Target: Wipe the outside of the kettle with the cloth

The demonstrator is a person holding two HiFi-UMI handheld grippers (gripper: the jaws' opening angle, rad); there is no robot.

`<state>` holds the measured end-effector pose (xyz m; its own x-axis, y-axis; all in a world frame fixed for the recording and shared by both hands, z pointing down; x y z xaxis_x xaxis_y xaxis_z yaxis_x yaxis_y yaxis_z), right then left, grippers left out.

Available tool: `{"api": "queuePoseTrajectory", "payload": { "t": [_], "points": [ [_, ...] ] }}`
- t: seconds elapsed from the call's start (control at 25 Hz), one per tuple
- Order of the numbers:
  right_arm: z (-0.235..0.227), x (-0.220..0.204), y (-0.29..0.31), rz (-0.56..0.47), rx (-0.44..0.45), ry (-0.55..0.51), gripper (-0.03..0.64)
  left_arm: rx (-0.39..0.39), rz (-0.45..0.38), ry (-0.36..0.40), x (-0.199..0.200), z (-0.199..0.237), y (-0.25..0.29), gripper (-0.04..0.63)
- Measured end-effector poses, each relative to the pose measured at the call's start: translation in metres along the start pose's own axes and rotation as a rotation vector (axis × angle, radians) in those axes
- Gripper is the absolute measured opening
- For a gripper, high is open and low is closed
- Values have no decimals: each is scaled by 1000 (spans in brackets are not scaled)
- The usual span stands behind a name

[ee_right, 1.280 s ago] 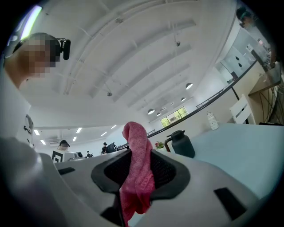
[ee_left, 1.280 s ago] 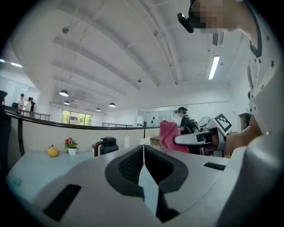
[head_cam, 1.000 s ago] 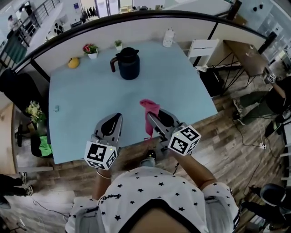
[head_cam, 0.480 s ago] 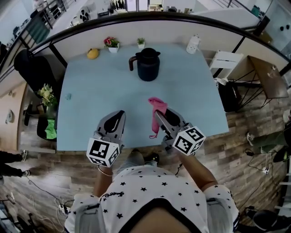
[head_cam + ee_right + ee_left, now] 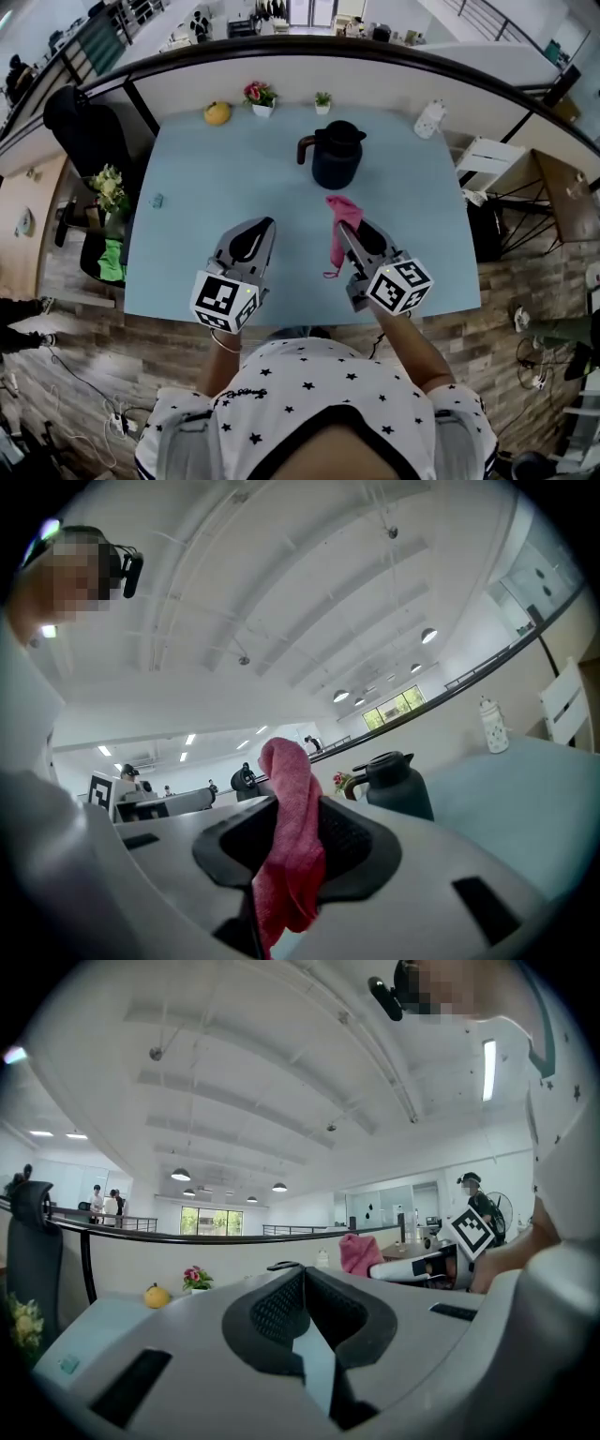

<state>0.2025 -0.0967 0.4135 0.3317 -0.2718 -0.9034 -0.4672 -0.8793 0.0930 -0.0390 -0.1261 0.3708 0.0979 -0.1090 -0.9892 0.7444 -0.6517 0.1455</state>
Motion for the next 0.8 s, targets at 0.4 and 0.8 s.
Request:
{"api": "queuePoseTrajectory", "payload": {
  "t": [0.4,0.8],
  "points": [
    [-46,3,75,64,-116,-23,123,42,2,-51,-10,54,22,31],
    [-78,-14,127,121,-230,20,123,11,30,-96,-33,87,45,31]
  ]
}}
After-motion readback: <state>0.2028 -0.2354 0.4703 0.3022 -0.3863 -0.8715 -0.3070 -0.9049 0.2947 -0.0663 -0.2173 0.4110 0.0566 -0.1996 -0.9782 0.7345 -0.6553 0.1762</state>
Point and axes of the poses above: the fingertips, and each gripper's own axes: y forward along the fingers, z to its left, x out of its top, the point moved 8 cm from there along -y, backward along the fingers, and after that the axes turned 2 degrees about z, right-handed, at the moved point
